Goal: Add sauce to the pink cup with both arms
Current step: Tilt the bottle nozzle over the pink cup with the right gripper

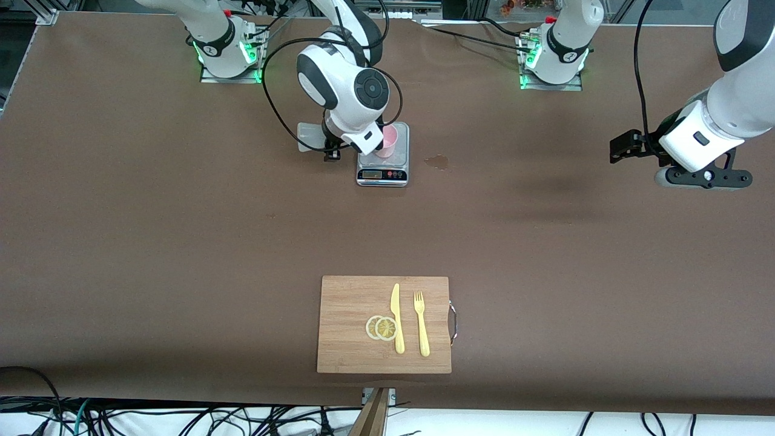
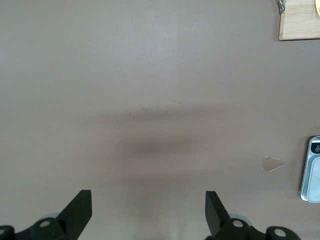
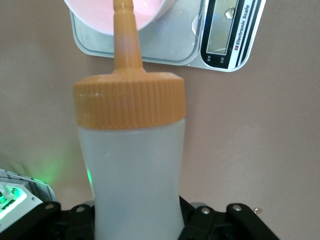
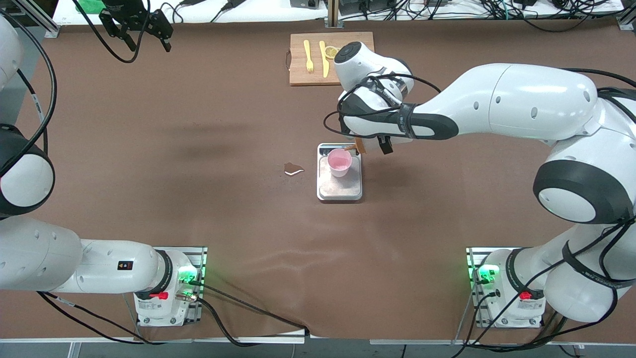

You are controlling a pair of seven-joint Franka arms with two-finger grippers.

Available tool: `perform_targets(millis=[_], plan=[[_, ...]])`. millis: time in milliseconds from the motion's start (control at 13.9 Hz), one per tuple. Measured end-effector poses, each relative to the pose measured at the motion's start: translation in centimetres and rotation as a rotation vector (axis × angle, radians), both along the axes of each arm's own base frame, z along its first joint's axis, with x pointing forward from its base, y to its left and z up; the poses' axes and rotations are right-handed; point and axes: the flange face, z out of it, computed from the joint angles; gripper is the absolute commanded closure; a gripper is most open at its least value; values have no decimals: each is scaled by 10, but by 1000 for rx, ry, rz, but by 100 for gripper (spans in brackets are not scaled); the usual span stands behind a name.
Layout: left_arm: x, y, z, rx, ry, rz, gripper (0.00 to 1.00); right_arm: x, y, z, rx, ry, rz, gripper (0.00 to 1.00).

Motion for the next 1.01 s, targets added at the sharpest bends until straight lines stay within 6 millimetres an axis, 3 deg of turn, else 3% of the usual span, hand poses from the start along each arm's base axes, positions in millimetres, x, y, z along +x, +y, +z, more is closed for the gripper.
perform_targets(millis=[504, 792, 1008], plan=[[0, 0, 0, 0, 0, 0, 0, -4, 5, 0, 41, 45, -60, 99], [0, 0, 0, 0, 0, 0, 0, -7, 9, 8, 88, 96, -102, 99], [0, 0, 0, 0, 0, 0, 0, 1, -1, 19, 135, 134, -129, 96]])
